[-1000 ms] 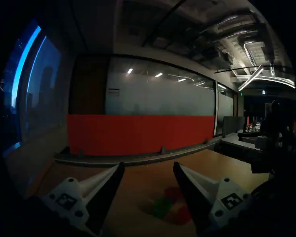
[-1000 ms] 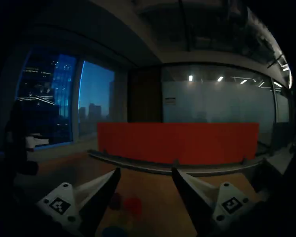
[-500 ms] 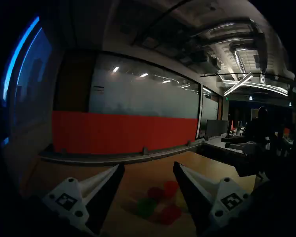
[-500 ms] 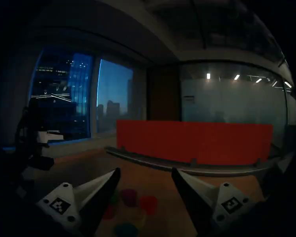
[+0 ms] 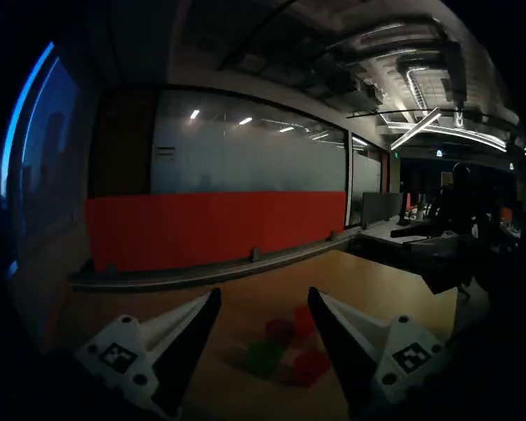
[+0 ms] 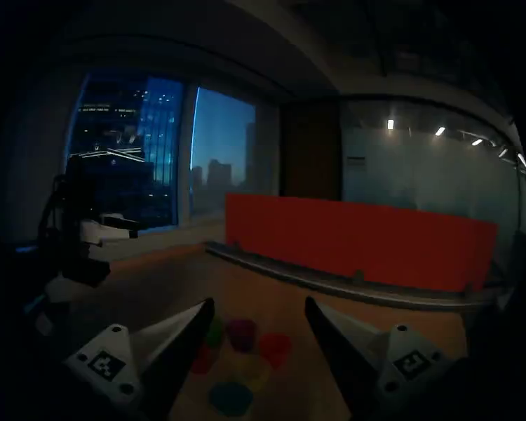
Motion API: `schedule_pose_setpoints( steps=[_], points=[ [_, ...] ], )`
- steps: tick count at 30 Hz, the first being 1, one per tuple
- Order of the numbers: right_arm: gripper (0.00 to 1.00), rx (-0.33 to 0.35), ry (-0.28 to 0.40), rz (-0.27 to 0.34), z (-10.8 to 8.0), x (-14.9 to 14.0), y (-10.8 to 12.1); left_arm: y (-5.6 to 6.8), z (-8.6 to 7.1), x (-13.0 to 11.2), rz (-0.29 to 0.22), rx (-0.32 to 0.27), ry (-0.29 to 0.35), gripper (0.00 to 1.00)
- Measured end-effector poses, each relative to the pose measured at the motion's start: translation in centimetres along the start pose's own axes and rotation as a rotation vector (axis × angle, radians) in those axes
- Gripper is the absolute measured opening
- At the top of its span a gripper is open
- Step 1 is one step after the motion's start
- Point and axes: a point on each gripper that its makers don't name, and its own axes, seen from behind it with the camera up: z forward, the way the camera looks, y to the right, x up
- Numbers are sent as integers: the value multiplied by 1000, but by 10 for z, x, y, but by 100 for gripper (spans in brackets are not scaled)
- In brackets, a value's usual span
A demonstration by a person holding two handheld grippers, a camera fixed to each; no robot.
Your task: Pour water
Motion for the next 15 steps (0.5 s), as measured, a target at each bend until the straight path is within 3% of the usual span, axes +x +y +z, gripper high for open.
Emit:
schedule_pose_setpoints(
  steps=[15],
  points=[
    [100, 64, -120, -16, 5, -49, -8, -5, 13, -41, 14, -12, -63, 92]
  ],
)
